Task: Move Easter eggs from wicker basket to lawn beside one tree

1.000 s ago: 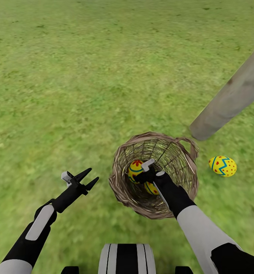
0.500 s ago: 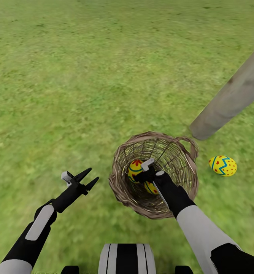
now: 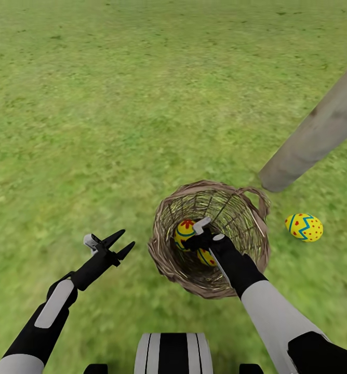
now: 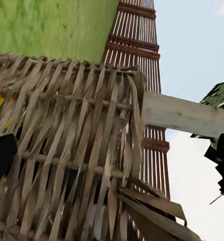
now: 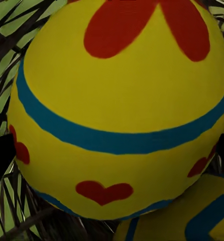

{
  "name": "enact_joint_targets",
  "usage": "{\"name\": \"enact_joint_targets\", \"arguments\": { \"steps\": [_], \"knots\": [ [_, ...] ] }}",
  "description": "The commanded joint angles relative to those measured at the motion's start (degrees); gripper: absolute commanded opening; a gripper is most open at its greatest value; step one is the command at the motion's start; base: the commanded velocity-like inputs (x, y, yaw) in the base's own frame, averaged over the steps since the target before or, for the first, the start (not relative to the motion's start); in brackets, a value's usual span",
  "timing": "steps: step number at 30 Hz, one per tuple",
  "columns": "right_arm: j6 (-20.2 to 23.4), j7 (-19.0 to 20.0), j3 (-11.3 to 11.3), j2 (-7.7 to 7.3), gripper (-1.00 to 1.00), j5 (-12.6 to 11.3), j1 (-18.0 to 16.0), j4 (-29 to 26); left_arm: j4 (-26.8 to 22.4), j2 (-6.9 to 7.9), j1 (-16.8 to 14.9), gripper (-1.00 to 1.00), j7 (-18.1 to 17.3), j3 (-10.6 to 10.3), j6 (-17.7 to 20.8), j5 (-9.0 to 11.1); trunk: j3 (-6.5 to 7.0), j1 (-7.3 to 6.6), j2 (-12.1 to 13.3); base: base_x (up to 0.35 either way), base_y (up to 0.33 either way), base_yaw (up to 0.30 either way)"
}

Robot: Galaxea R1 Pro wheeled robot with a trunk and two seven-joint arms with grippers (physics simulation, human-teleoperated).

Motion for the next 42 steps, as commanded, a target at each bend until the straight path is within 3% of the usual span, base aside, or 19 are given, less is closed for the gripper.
{"name": "enact_joint_targets", "arguments": {
  "steps": [1, 25, 26, 28, 32, 35, 42],
  "knots": [
    [0.3, 0.4, 0.0, -0.04, -1.00, 0.3, 0.0, 1.8, 0.0, 0.00, 0.0, 1.00, 0.0, 0.0, 0.3, 0.1, 0.19, -0.02, 0.0, 0.000, 0.000, 0.000],
    [1.2, 0.7, -0.8, -0.34, -1.00, 0.3, 0.7, -0.3, 0.0, -0.19, 0.0, 1.00, 0.1, 0.0, 0.3, 0.1, 5.51, -0.64, 0.3, 0.000, 0.000, 0.000],
    [2.1, 0.8, -0.6, -0.50, -1.00, -4.6, 0.7, -0.4, 0.0, -0.19, 0.0, 1.00, 0.1, 0.0, 0.3, 0.1, 5.73, -0.66, 0.3, 0.000, 0.000, 0.000],
    [4.2, 0.9, -0.5, -0.59, -1.00, -6.9, 0.8, -0.4, 0.0, -0.24, 0.0, 1.00, 0.1, -0.1, 0.3, 0.1, 6.17, -0.72, 0.4, 0.000, 0.000, 0.000],
    [5.4, 0.9, -0.5, -0.76, -1.00, -7.3, 0.8, -0.4, 0.0, -0.28, 0.0, 1.00, 0.1, -0.1, 0.3, 0.1, 7.06, -0.82, 0.4, 0.000, 0.000, 0.000],
    [6.2, 0.9, -0.5, -1.79, -1.00, -7.3, 0.8, -1.7, 0.1, -0.28, 0.0, 1.00, 0.1, -0.2, 0.3, 0.1, 7.72, -0.90, 0.5, 0.000, 0.000, 0.000],
    [13.8, 0.9, -0.5, -3.96, -1.00, -7.2, 2.2, -9.0, 0.1, -0.35, 0.0, 1.00, 0.1, -0.4, 0.3, 0.1, 9.28, -1.08, 0.6, 0.000, 0.000, 0.000]
  ]
}}
